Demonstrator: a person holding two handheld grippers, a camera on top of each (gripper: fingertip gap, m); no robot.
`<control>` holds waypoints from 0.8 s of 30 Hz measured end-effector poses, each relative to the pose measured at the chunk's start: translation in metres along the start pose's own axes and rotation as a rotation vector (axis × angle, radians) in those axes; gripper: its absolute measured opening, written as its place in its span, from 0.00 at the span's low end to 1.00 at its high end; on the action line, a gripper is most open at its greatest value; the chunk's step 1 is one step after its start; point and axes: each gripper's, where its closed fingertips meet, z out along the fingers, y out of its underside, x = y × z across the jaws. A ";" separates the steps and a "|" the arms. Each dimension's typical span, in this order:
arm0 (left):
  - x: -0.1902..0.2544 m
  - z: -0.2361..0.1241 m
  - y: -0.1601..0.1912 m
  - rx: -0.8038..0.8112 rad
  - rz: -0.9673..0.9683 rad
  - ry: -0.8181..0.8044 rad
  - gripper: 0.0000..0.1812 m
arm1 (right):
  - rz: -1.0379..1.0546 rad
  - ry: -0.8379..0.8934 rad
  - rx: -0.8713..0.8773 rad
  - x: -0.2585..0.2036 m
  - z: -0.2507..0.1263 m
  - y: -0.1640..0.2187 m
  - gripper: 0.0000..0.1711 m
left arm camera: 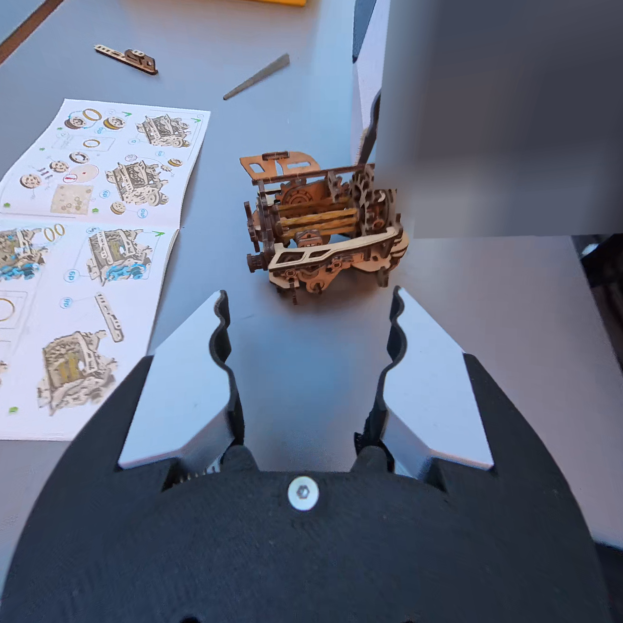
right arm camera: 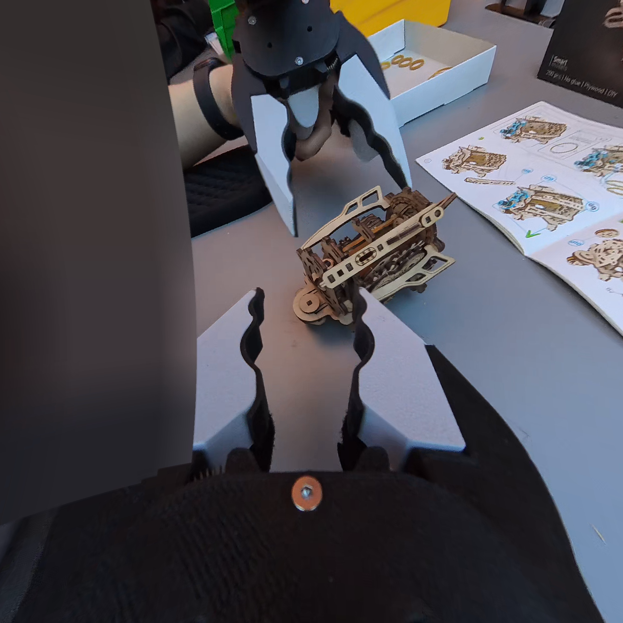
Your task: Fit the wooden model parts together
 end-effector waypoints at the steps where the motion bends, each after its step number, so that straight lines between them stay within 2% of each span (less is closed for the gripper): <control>1: 0.002 0.001 -0.002 0.024 -0.046 -0.015 0.55 | -0.029 0.013 0.012 0.002 -0.004 -0.002 0.33; 4: 0.006 0.006 -0.008 0.100 -0.159 -0.093 0.64 | -0.151 0.056 0.065 0.009 -0.018 -0.013 0.37; 7: 0.001 0.007 -0.012 0.101 -0.129 -0.240 0.70 | -0.319 0.066 0.095 0.019 -0.023 -0.021 0.41; 11: 0.007 0.019 -0.020 0.109 -0.175 -0.221 0.71 | -0.397 -0.030 0.023 0.028 -0.008 -0.025 0.50; 14: 0.013 0.031 -0.014 0.086 -0.228 -0.138 0.67 | -0.347 -0.107 -0.041 0.030 0.008 -0.024 0.53; 18: 0.012 0.034 -0.016 0.124 -0.248 -0.113 0.51 | -0.357 -0.114 -0.053 0.029 0.013 -0.022 0.53; 24: 0.011 0.035 -0.026 0.102 -0.129 -0.180 0.48 | -0.312 -0.073 -0.053 0.041 0.009 -0.013 0.46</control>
